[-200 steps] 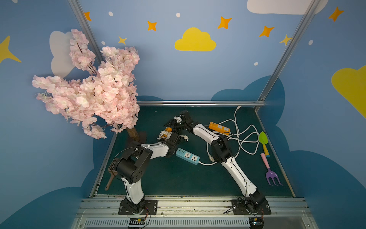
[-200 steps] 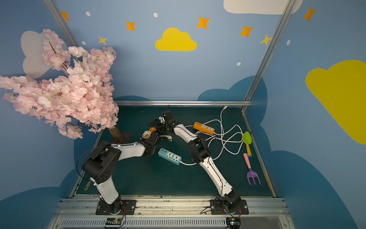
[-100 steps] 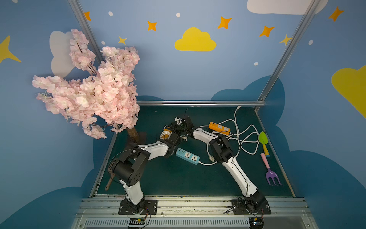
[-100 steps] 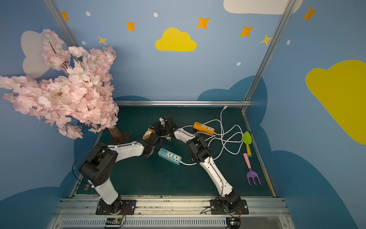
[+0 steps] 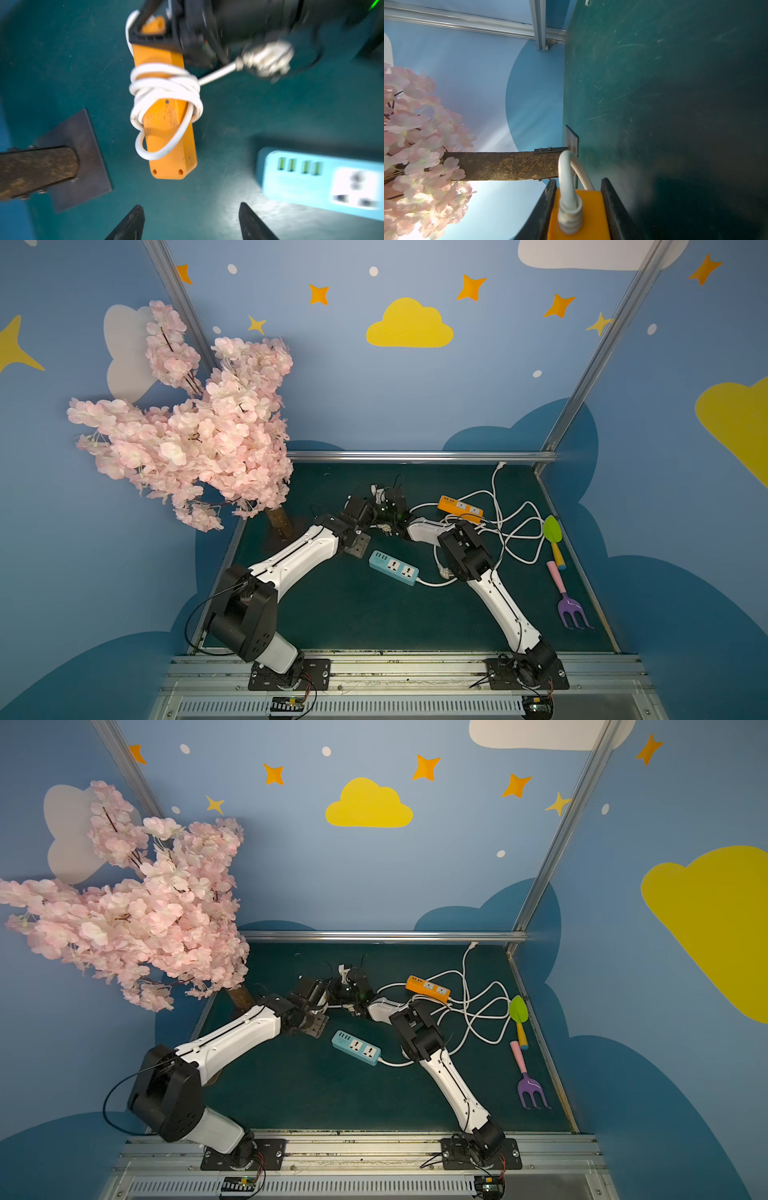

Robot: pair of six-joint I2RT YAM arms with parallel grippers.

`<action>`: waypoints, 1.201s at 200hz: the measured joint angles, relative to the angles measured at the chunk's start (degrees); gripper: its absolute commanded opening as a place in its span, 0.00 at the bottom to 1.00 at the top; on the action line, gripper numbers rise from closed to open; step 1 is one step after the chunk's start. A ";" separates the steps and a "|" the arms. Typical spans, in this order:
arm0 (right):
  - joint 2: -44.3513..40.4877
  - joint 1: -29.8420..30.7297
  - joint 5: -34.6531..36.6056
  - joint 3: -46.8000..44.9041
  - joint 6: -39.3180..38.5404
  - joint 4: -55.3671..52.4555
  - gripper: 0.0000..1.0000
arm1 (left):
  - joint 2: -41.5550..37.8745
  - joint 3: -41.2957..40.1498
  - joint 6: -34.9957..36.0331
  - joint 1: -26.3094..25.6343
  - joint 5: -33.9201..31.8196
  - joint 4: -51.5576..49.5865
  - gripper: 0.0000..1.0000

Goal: Wrap the cord around the power strip
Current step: Adjust the power strip at the center of the board.

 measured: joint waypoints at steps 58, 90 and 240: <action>0.00 -0.13 1.42 -0.07 0.07 1.22 0.27 | -0.83 -3.72 -8.04 9.03 10.21 1.97 0.82; 0.00 -0.13 1.33 -0.07 0.20 1.27 0.28 | 4.57 -4.61 -8.68 10.47 12.33 4.28 0.83; 0.33 -0.37 0.52 0.09 1.49 1.92 0.33 | 16.15 -1.05 -6.91 13.97 17.62 14.51 0.47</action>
